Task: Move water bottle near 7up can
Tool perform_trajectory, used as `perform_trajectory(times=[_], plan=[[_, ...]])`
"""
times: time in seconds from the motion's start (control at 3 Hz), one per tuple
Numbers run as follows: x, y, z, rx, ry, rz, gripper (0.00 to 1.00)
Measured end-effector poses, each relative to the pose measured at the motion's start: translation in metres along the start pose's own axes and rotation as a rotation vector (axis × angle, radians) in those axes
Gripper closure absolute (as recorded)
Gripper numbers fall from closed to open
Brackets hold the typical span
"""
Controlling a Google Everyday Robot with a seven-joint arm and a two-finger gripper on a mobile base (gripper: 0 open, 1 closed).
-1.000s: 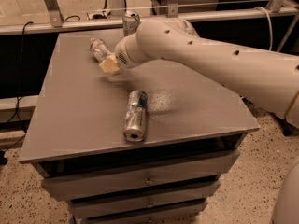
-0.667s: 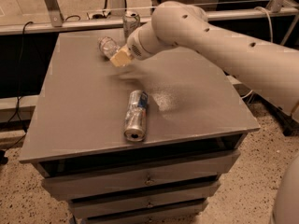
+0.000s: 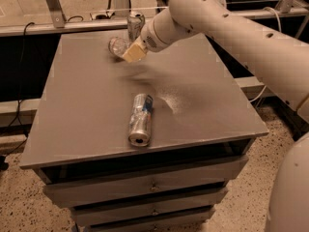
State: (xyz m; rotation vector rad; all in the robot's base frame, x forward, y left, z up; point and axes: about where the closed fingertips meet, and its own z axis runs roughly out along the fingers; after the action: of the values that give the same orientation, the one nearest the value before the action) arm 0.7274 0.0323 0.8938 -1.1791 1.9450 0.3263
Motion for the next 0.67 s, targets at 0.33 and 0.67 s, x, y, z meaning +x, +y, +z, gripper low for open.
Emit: perform_trajectory(times=[0.33,0.67], plan=[[0.008,-0.008,-0.003,-0.003,0.021,-0.034,1.0],[0.021,-0.019,-0.007,0.006,0.032,-0.065,1.0]])
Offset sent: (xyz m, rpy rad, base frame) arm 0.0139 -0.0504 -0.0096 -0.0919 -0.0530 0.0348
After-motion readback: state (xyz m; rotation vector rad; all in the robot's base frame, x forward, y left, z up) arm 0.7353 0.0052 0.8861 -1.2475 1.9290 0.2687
